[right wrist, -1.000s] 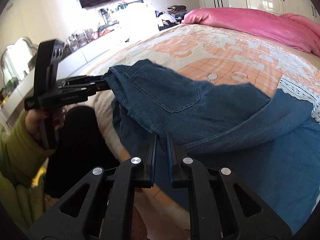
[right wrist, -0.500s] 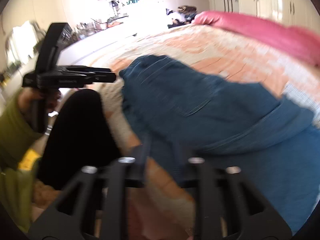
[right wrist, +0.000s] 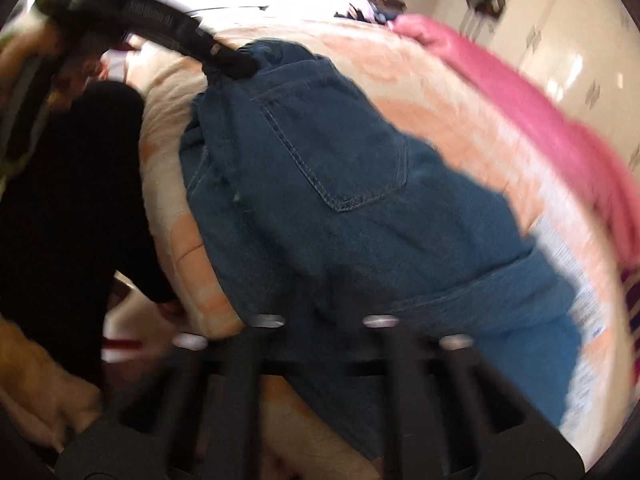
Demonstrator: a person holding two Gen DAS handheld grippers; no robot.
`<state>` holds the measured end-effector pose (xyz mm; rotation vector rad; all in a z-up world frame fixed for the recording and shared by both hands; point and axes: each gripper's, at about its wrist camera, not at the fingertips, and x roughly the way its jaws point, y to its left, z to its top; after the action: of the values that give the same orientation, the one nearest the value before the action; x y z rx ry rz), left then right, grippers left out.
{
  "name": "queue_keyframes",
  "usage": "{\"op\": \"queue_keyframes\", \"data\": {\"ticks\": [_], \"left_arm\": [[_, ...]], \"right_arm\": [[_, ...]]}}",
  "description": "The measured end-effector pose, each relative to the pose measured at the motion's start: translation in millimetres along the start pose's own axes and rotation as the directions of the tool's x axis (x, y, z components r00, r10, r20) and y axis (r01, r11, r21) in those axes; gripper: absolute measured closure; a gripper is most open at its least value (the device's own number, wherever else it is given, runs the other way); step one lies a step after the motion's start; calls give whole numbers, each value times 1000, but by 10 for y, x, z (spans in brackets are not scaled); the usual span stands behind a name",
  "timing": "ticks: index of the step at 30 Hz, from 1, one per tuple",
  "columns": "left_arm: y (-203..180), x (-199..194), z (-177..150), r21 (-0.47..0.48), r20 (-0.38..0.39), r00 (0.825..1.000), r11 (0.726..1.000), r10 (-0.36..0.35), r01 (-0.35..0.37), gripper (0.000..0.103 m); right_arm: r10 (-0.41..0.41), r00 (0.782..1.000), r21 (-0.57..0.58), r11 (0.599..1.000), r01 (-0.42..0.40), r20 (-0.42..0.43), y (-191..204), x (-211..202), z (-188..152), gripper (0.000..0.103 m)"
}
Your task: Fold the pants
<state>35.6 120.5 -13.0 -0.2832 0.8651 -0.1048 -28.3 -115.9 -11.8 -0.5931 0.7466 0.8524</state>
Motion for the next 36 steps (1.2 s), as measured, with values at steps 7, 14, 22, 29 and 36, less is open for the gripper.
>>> {"op": "queue_keyframes", "data": {"ticks": [7, 14, 22, 29, 36], "left_arm": [[-74, -237, -85, 56, 30, 999, 998, 15, -17, 64], [34, -133, -183, 37, -17, 999, 999, 41, -40, 55], [-360, -568, -78, 130, 134, 987, 985, 93, -110, 53], [-611, 72, -162, 245, -6, 994, 964, 110, -105, 53], [-580, 145, -189, 256, -2, 993, 960, 118, -113, 53]], "right_arm": [[154, 984, 62, 985, -159, 88, -62, -352, -47, 103], [187, 982, 91, 978, -186, -3, 2, -36, -191, 99], [236, 972, 127, 964, -235, 8, -42, -12, -189, 91], [279, 959, 195, 939, -284, 52, -109, -195, -187, 76], [176, 976, 291, 934, -207, 130, -320, -284, -25, 60]]}}
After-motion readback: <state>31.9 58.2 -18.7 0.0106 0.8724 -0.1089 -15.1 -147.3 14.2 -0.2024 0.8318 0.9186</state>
